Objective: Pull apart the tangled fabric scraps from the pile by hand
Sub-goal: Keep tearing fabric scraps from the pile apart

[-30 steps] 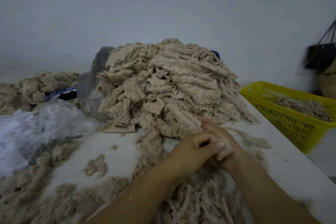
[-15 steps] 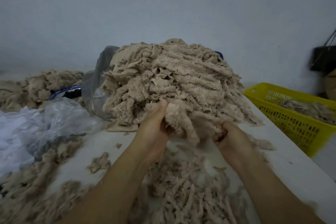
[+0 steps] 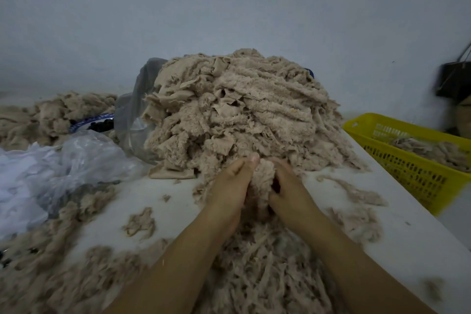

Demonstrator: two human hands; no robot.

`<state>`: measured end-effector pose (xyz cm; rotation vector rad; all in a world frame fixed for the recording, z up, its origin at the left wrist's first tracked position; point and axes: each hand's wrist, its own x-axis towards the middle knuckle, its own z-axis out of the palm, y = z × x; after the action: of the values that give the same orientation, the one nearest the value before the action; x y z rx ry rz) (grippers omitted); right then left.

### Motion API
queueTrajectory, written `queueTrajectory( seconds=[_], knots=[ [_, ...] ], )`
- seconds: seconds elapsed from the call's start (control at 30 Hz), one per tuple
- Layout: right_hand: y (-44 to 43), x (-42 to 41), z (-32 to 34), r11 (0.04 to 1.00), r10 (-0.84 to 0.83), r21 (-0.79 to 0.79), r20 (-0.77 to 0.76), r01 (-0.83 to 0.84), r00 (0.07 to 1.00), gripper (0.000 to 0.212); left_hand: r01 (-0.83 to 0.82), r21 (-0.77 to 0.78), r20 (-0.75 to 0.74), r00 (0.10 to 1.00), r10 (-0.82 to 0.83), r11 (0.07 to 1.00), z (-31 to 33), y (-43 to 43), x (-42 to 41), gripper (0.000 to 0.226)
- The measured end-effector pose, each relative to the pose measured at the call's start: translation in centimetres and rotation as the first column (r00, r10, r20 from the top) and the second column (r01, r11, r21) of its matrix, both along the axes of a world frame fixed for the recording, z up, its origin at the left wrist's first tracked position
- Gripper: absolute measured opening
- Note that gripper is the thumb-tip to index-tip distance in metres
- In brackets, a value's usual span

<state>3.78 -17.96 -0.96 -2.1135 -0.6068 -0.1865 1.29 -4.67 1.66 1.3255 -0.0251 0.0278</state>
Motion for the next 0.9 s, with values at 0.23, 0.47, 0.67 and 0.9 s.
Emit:
queueTrajectory(
  seconds=[0.23, 0.47, 0.67, 0.9],
  knots=[
    [-0.8, 0.9, -0.7, 0.963, -0.240, 0.117, -0.042, 0.243, 0.970, 0.025, 0.056, 0.337, 0.227, 0.964, -0.139, 0.940, 0.2, -0.9, -1.8, 0.033],
    [-3.6, 3.1, -1.1, 0.797, -0.506, 0.187, -0.313, 0.575, 0.804, 0.044, 0.057, 0.356, 0.242, 0.958, -0.151, 0.933, 1.0, -0.2, -2.5, 0.040],
    [-5.0, 3.7, -0.6, 0.473, -0.443, 0.474, -0.601, 0.743, 0.666, 0.015, -0.290, -0.040, 0.171, 0.941, 0.292, 0.956, 2.1, 3.2, -1.2, 0.047],
    [-2.9, 1.9, 1.1, 0.541, -0.316, 0.541, -0.578, 0.644, 0.752, 0.033, -0.434, 0.517, 0.287, 0.900, 0.329, 0.738, -0.2, 4.0, 0.5, 0.026]
  ],
)
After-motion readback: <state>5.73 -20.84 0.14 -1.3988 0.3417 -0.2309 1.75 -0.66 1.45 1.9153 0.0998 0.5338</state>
